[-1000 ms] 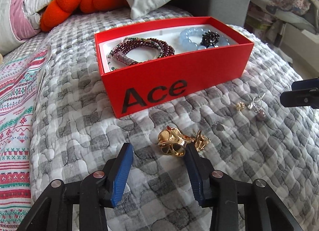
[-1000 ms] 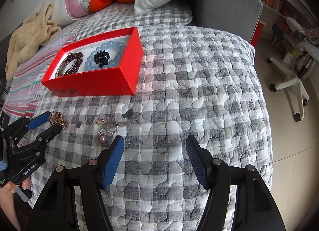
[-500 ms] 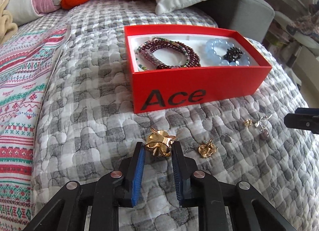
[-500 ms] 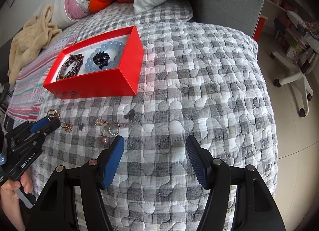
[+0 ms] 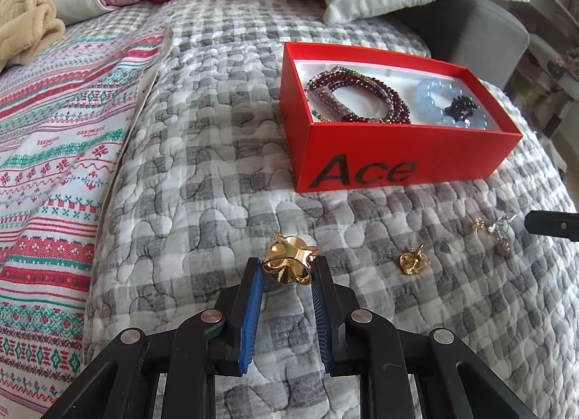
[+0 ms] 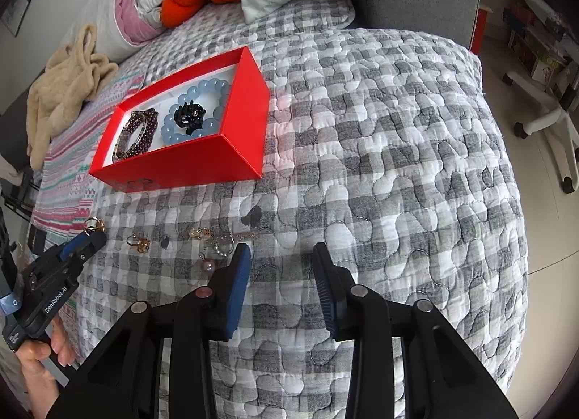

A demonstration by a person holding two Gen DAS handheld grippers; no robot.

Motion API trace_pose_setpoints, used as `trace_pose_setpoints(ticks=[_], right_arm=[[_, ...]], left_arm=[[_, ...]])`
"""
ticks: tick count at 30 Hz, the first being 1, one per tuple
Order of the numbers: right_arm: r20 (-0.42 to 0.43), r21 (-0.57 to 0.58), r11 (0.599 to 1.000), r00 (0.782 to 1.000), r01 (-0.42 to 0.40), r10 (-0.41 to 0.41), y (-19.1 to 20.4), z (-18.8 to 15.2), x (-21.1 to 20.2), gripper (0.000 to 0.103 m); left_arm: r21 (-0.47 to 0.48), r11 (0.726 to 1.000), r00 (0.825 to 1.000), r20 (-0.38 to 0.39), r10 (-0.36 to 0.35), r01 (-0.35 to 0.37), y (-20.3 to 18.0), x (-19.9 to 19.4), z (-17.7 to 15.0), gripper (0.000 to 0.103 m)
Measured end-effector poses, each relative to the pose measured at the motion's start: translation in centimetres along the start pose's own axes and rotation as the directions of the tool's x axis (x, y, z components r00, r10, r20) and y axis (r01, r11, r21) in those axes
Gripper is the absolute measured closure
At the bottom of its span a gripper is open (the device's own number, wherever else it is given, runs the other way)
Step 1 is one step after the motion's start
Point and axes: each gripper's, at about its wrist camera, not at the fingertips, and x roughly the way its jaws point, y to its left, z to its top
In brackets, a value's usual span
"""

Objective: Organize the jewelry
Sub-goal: 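Lift the gold rings with the left tool while the right tool grasps the earrings, then carry the gold ring and earring into the red box and open both tools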

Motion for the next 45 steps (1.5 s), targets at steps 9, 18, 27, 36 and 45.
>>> trace_pose_setpoints(ticks=[9, 18, 27, 36, 45], right_arm=[[-0.019, 0.012, 0.998, 0.997, -0.07, 0.07, 1.7, 0.2, 0.9, 0.076], [-0.01, 0.045, 0.997, 0.998, -0.055, 0.056, 2.9, 1.0, 2.3, 0.076], [0.027, -0.041, 0.997, 0.997, 0.07, -0.069, 4.9, 1.3, 3.1, 0.087], [0.033, -0.041, 0.998, 0.998, 0.051, -0.05, 4.0, 0.9, 2.5, 0.087], [0.054, -0.018, 0.999, 0.998, 0.035, -0.034, 2.8, 0.9, 0.8, 0.087]], left_arm=[[0.006, 1.0, 1.0, 0.001, 0.0, 0.0, -0.1, -0.1, 0.0, 0.082], [-0.001, 1.0, 1.0, -0.005, -0.002, 0.002, 0.3, -0.1, -0.1, 0.082], [-0.007, 1.0, 1.0, -0.002, -0.003, 0.003, 0.8, -0.2, 0.0, 0.082], [-0.008, 1.0, 1.0, 0.006, -0.005, 0.005, 0.7, -0.6, 0.2, 0.082], [-0.01, 1.0, 1.0, 0.026, -0.009, 0.009, -0.2, -1.5, 0.7, 0.082]])
